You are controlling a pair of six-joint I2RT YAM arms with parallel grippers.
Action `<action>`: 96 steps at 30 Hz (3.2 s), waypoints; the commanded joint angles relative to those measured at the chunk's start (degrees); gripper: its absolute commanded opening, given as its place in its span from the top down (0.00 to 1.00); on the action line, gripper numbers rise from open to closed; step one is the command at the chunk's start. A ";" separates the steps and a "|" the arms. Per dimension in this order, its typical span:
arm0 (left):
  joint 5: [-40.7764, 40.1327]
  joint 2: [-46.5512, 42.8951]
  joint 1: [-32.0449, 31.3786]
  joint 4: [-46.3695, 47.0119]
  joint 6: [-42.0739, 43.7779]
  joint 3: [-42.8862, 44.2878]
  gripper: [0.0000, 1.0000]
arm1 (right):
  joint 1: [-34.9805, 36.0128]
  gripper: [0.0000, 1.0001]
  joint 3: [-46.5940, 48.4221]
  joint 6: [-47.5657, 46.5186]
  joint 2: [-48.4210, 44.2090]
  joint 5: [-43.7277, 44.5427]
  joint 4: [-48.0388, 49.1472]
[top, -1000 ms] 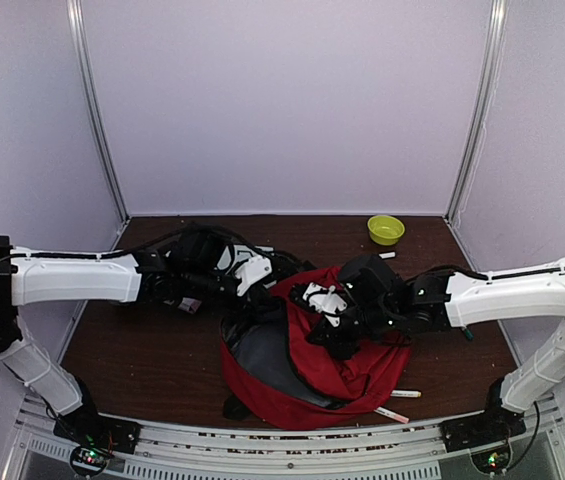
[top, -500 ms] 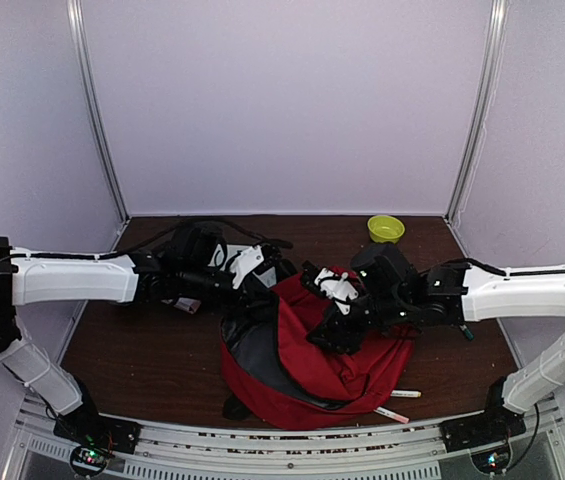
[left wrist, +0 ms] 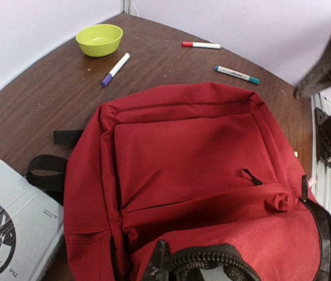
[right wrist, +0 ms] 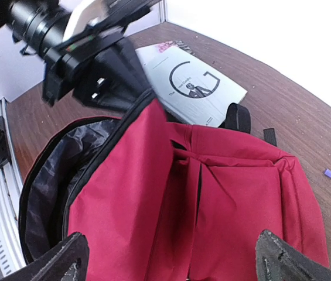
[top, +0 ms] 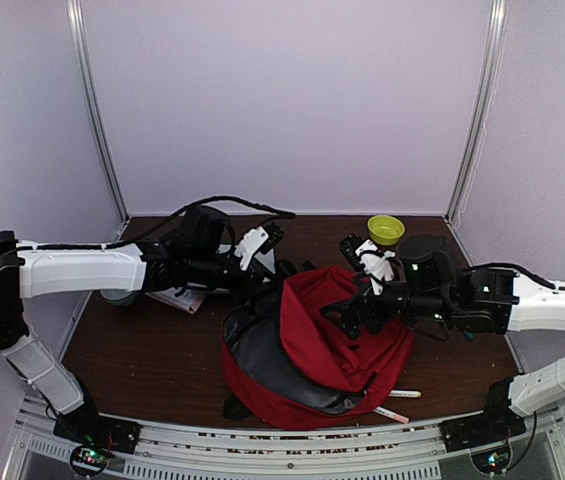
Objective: Pack the student bag
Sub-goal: Pass from the left arm to the right
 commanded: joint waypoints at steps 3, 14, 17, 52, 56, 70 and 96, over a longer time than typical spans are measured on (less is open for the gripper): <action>-3.60 4.23 0.40 -6.51 -10.42 8.50 1.00 | 5.31 0.01 -0.04 1.99 1.43 8.74 2.23; -4.15 7.29 0.38 -12.31 -17.64 13.31 1.00 | 15.91 0.01 2.70 7.20 8.97 19.91 4.57; -4.34 7.17 0.42 -12.80 -18.05 13.20 1.00 | 19.25 0.03 3.40 7.69 12.29 28.21 4.50; -5.30 5.12 0.42 -14.45 -18.17 10.36 1.00 | 26.63 0.78 16.31 6.00 35.41 57.38 -7.00; -6.44 4.36 0.42 -15.13 -18.17 10.02 1.00 | 26.55 0.90 15.20 7.20 31.61 55.19 -8.03; -19.12 -7.94 0.34 -17.10 -22.50 -1.22 0.52 | 19.77 1.00 3.50 11.13 17.85 43.02 -0.39; -42.87 -10.58 0.42 -8.37 -70.61 -18.60 0.03 | 14.17 1.00 -6.89 14.73 12.53 38.31 6.97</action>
